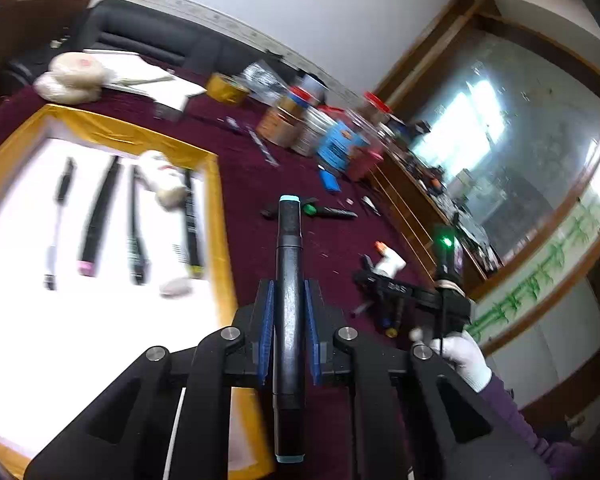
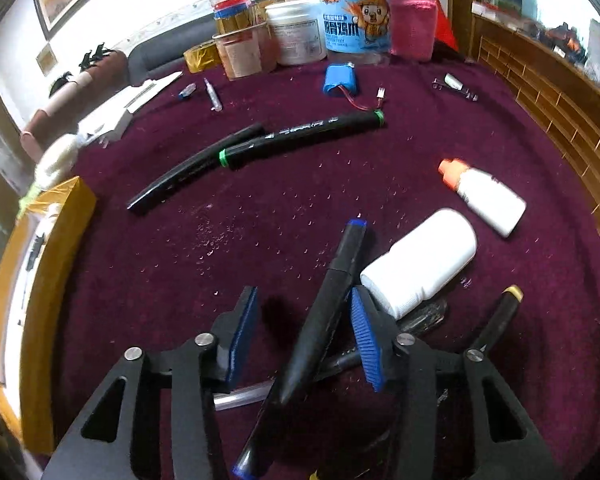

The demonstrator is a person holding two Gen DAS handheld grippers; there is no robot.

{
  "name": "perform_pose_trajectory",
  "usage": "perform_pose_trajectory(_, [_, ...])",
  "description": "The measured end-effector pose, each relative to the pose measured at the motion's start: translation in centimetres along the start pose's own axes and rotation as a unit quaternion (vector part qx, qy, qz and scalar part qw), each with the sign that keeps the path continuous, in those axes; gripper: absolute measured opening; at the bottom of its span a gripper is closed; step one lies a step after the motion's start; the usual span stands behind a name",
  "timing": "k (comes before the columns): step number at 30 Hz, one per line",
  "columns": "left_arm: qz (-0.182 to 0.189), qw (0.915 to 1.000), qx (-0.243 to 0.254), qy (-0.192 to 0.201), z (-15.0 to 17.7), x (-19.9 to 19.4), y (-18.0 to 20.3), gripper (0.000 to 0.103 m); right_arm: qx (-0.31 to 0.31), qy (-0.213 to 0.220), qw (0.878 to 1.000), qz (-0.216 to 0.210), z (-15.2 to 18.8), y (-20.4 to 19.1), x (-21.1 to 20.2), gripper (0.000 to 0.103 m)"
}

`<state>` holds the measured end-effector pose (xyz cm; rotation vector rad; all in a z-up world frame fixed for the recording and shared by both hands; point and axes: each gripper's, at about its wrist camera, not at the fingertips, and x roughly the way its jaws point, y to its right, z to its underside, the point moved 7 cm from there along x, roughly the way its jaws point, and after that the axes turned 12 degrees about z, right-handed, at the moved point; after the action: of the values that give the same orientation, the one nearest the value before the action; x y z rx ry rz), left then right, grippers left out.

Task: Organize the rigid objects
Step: 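Carry the teal-capped marker into the box with left tool while right tool carries a blue-capped marker there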

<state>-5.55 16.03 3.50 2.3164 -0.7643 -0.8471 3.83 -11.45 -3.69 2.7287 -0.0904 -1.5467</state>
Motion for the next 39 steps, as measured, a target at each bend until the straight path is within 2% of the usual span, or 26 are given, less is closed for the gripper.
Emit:
perform_pose_trajectory(2, [-0.011,0.9999,-0.007,0.01,-0.4,-1.2,-1.1,0.012,-0.002,0.0,1.0,0.016,0.0,0.2,0.0,0.019])
perform_pose_trajectory(4, [-0.027,0.9994,-0.009,0.021,-0.9,-2.8,-2.3,0.012,-0.002,-0.002,1.0,0.011,0.1,0.5,-0.2,0.013])
perform_pose_trajectory(8, [-0.072,0.9964,-0.024,0.039,-2.1,-6.3,-5.6,0.012,0.016,0.0,1.0,-0.016,0.1,0.7,-0.9,0.013])
perform_pose_trajectory(13, [-0.124,0.99,-0.046,0.05,-2.8,-9.3,-9.5,0.012,0.045,-0.003,0.993,-0.107,-0.1,-1.1,-2.9,0.013])
perform_pose_trajectory(18, [-0.185,0.9804,-0.062,0.028,-4.3,-9.9,-13.7,0.012,0.031,-0.001,0.982,-0.188,-0.8,-5.6,-6.1,0.013])
perform_pose_trajectory(21, [-0.205,0.9768,-0.06,0.003,-5.5,-8.7,-15.5,0.012,0.014,-0.007,0.976,-0.219,-0.9,-8.8,-7.2,0.013])
perform_pose_trajectory(30, [-0.235,0.9675,-0.077,-0.053,-7.5,-4.3,-19.6,0.012,-0.032,-0.037,0.963,-0.264,0.1,-17.3,-8.1,0.013])
perform_pose_trajectory(32, [-0.255,0.9626,-0.073,-0.055,-7.7,-4.0,-20.3,0.013,-0.044,-0.042,0.961,-0.268,0.2,-19.1,-8.2,0.013])
perform_pose_trajectory(34, [-0.257,0.9624,-0.074,-0.049,-8.1,-4.0,-20.5,0.014,-0.056,-0.047,0.961,-0.269,0.3,-20.7,-8.1,0.013])
perform_pose_trajectory(36, [-0.262,0.961,-0.076,-0.044,-8.3,-4.0,-20.6,0.022,-0.063,-0.056,0.959,-0.271,0.5,-22.3,-7.8,0.013])
perform_pose_trajectory(39, [-0.248,0.9649,-0.079,-0.035,-8.5,-4.1,-20.4,0.031,-0.069,-0.077,0.955,-0.279,0.7,-24.9,-7.2,0.013])
